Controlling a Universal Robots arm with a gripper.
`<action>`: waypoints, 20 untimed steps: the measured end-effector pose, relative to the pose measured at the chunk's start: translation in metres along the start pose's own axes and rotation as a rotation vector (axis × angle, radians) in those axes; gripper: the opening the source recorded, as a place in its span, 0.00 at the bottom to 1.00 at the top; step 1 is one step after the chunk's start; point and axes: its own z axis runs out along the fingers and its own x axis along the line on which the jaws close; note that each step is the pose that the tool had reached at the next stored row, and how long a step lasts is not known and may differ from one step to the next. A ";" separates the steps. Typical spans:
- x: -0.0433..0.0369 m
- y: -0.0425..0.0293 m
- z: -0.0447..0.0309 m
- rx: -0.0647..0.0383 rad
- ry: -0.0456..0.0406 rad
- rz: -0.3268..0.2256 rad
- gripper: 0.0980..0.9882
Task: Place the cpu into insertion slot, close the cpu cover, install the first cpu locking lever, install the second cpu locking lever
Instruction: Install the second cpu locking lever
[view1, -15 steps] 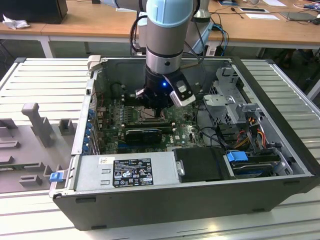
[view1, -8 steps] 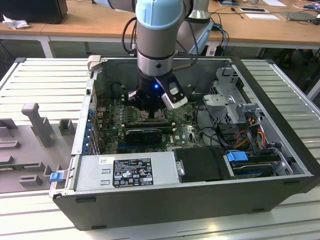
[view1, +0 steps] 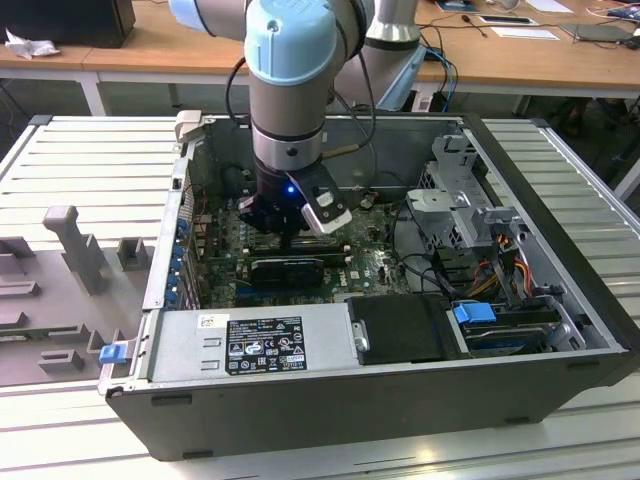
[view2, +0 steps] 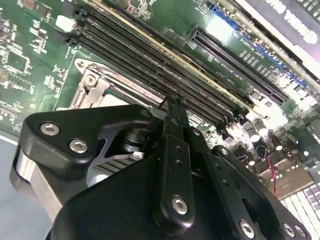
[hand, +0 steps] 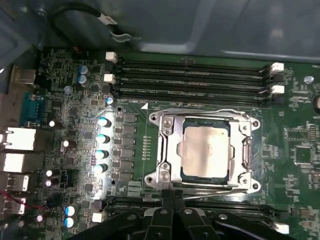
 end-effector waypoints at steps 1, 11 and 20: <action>0.0020 -0.0015 0.0004 -0.014 -0.0007 -0.001 0.01; 0.0170 -0.0176 0.0017 -0.129 -0.0094 -0.001 0.01; 0.0189 -0.0197 0.0128 -0.182 -0.0117 -0.005 0.01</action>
